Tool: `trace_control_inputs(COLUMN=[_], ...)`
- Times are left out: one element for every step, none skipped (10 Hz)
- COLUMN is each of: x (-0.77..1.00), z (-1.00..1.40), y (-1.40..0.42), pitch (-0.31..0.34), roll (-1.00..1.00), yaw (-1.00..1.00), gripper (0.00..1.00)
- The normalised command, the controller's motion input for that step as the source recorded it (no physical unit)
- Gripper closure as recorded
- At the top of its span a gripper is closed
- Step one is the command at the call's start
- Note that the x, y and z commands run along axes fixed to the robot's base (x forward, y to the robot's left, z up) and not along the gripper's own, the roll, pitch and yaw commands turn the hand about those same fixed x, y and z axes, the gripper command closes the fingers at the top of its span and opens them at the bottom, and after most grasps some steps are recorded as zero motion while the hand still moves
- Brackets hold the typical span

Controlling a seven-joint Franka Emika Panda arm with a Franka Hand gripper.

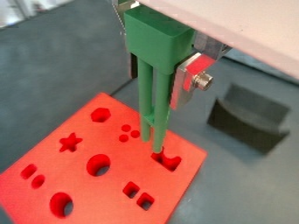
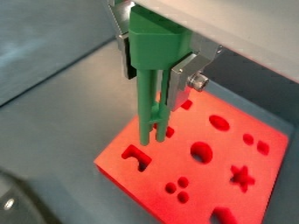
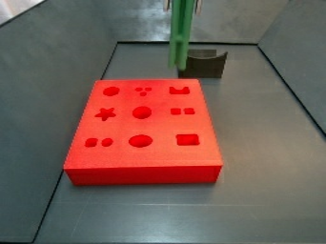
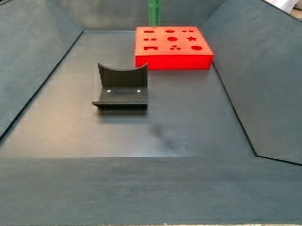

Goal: Pick up the 3 prong object. Move up. Move to above the board. Insert the 3 prong object.
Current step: Insert the 3 prong object.

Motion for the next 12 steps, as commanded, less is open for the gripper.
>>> trace_control_inputs(x=[-0.07,0.0,-0.36,-0.76,-0.69,-0.03,0.0,0.1,0.08,-0.25,-0.43,0.03], z=[-0.33,-0.02,-0.04,-0.04,-0.03,-0.2,-0.31,0.0,-0.03,-0.27,-0.26,0.0], y=[0.0,0.0,0.29,0.21,0.16,0.0,0.0,0.0,0.0,0.15,0.15,0.05], pitch=[-0.026,-0.034,-0.059,-0.079,-0.077,-0.141,-0.104,-0.051,0.0,-0.011,-0.014,0.0], roll=[0.0,0.0,-0.09,-0.04,-0.03,0.0,0.0,-0.02,0.0,0.05,0.04,-0.03], yaw=[-0.86,0.0,-0.23,-0.48,-0.53,-0.95,-1.0,-0.19,-0.09,-0.28,-0.43,-0.06], gripper=[1.0,1.0,1.0,1.0,1.0,1.0,1.0,1.0,1.0,1.0,1.0,1.0])
